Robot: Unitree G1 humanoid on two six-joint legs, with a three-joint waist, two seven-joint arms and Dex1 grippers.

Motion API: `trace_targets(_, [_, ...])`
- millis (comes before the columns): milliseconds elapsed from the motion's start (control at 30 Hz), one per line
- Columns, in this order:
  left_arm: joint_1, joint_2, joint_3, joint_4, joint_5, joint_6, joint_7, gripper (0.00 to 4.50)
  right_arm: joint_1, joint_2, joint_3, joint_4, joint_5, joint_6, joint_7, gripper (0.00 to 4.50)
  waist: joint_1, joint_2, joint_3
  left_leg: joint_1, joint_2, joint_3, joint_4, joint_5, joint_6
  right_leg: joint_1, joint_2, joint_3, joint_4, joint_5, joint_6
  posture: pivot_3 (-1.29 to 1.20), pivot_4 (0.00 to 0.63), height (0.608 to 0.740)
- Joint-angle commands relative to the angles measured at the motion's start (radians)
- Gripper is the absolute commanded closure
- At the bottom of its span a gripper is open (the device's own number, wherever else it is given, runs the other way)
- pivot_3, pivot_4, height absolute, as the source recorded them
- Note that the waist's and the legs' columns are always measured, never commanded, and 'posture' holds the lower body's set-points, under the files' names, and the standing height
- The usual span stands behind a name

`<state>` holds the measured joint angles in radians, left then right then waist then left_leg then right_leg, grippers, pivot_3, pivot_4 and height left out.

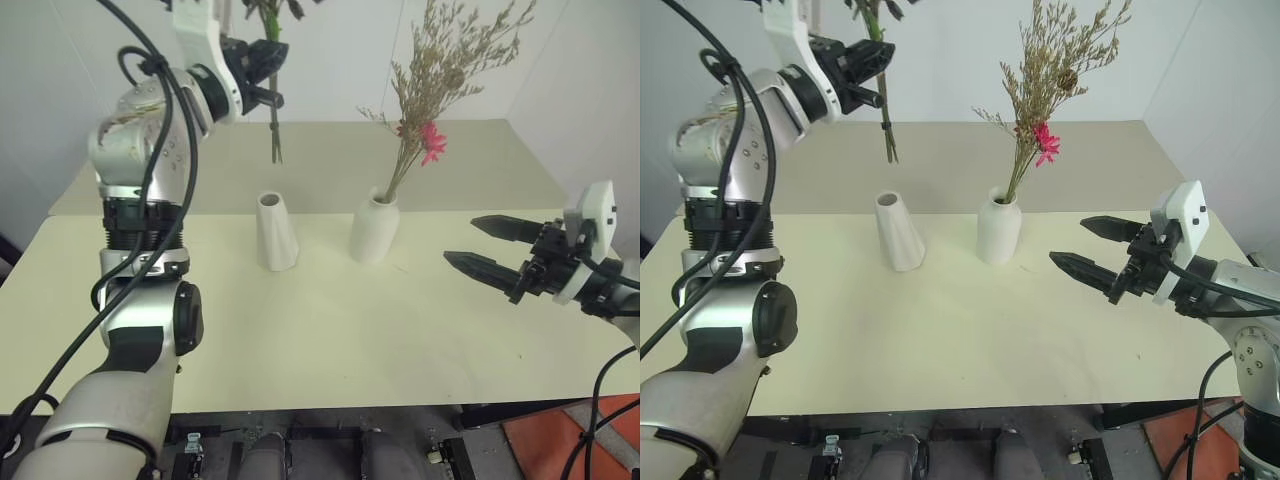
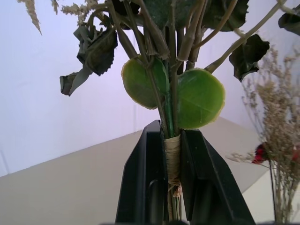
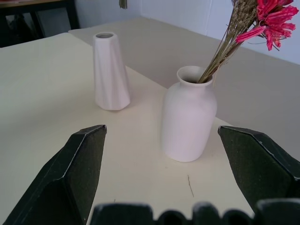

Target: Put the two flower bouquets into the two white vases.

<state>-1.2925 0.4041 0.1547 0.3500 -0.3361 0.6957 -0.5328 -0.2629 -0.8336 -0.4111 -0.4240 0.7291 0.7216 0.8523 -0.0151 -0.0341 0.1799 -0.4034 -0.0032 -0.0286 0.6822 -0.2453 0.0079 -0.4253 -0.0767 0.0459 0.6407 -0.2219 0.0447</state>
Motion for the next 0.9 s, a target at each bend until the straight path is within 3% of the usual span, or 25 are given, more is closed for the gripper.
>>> trace_targets(33, [-0.004, 0.010, -0.014, 0.006, -0.004, -0.045, -0.046, 4.38, -0.002, -0.012, -0.040, -0.039, 0.018, -0.024, -0.018, 0.00, 0.000, 0.000, 0.000, 0.000, 0.000, 0.000, 0.000, 0.000, 0.000, 0.000, 0.000, 0.000, 0.000, 0.000, 0.000, 0.00, 0.150, 0.740])
trace_targets(367, [0.037, -0.019, -0.035, 0.014, -0.020, -0.095, -0.112, 4.38, -0.024, -0.042, -0.042, -0.029, 0.036, -0.002, -0.027, 0.00, 0.003, 0.000, 0.000, -0.001, 0.000, 0.000, 0.000, 0.000, 0.000, 0.000, 0.000, 0.000, 0.000, 0.000, 0.000, 0.00, 0.150, 0.740])
trace_targets(567, [0.122, 0.032, -0.006, -0.011, -0.094, -0.109, -0.275, 4.38, -0.028, -0.062, -0.043, -0.025, 0.057, 0.006, -0.037, 0.00, -0.003, 0.000, 0.000, 0.001, 0.000, 0.000, 0.000, 0.000, 0.000, 0.000, 0.000, 0.000, 0.000, 0.000, 0.000, 0.00, 0.150, 0.740])
trace_targets(900, [0.105, 0.089, 0.019, 0.193, -0.108, -0.306, -0.486, 4.38, 0.002, -0.036, -0.050, -0.055, 0.079, -0.004, -0.080, 0.00, 0.003, 0.000, 0.000, 0.000, 0.000, 0.000, 0.000, 0.000, 0.000, 0.001, 0.000, 0.000, 0.000, 0.000, 0.000, 0.00, 0.150, 0.740])
